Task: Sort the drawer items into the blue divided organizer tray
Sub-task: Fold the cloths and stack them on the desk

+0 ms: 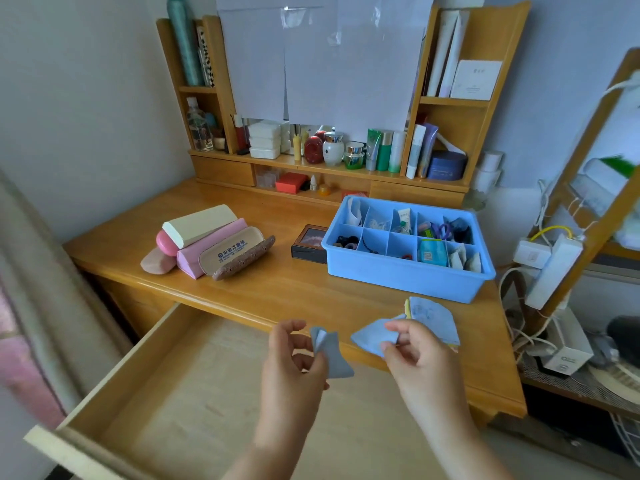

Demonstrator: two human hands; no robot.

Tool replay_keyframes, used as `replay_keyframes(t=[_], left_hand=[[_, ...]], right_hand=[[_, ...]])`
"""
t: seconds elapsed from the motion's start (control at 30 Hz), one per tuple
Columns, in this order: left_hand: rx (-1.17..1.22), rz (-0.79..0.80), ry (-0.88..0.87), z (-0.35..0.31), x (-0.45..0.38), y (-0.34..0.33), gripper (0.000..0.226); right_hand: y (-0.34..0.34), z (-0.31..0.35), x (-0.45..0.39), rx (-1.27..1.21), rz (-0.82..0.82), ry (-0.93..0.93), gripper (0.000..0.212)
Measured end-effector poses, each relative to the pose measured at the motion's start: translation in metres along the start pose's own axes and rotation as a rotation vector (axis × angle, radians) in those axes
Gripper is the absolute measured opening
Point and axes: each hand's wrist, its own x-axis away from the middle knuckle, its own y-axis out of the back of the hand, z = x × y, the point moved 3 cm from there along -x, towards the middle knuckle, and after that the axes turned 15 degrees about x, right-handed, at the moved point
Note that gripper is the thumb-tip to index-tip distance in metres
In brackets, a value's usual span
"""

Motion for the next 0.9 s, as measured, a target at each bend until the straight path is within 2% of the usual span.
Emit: replay_keyframes(t=[0.13, 0.23, 0.3, 0.4, 0.57, 0.7, 0.9], left_hand=[[0.036, -0.047, -0.056, -0.003, 0.023, -0.009, 0.045], [0.108, -0.048, -0.037, 0.0, 0.035, -0.02, 0.042], [0.156, -0.062, -0.039, 0.001, 0.041, -0.023, 0.04], [0.215, -0.106, -0.04, 0.001, 0.046, -0.019, 0.038], [0.345, -0.265, 0.08, 0.006, 0.041, -0.009, 0.035], [0.32, -0.185, 0.083, 0.009, 0.045, -0.014, 0.032], [0.269, -0.079, 0.065, 0.007, 0.045, -0.015, 0.029]], right_hand=[[0.001, 0.016, 0.021, 0.275, -0.143, 0.244, 0.05], [-0.008, 0.026, 0.038, 0.248, -0.118, 0.371, 0.058], [-0.01, 0.027, 0.046, 0.145, -0.103, 0.32, 0.058], [-0.01, 0.021, 0.044, -0.032, -0.056, 0.144, 0.054], [-0.011, 0.015, 0.041, -0.079, -0.011, 0.038, 0.046], [-0.022, 0.021, 0.047, -0.072, 0.053, 0.041, 0.044], [-0.023, 0.025, 0.054, -0.072, 0.055, 0.095, 0.044]])
